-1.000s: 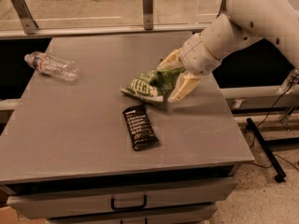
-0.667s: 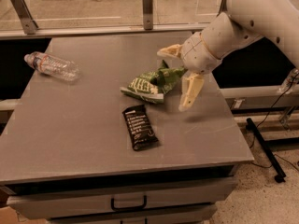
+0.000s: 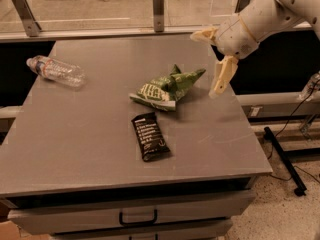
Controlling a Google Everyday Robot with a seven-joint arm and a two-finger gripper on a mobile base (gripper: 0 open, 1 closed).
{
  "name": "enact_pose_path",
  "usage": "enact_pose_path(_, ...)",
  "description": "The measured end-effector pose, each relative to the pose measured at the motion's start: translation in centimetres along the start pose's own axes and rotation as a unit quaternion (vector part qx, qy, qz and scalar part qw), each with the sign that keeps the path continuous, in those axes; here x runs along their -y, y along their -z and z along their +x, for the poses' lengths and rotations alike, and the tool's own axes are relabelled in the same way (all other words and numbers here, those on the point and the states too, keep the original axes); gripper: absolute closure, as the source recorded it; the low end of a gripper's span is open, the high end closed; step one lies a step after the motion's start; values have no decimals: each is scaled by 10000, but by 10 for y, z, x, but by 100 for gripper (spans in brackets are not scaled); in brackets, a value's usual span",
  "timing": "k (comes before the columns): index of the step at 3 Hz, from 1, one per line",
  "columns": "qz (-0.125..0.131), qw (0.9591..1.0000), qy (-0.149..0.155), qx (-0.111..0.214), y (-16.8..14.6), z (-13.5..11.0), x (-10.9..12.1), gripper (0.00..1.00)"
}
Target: Move green jalapeno chip bag near rxbar chocolate
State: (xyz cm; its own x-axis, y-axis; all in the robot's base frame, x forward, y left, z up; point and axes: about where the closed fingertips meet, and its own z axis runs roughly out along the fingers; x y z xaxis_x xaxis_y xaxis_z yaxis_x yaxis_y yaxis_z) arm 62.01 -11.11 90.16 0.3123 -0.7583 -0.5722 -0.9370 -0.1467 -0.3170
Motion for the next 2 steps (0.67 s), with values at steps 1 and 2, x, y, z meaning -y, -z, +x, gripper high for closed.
enact_pose_path(1,651,9955,-689,85,71,11,27,0)
enact_pose_path(2,1026,9926,-652,84,100,2,42,0)
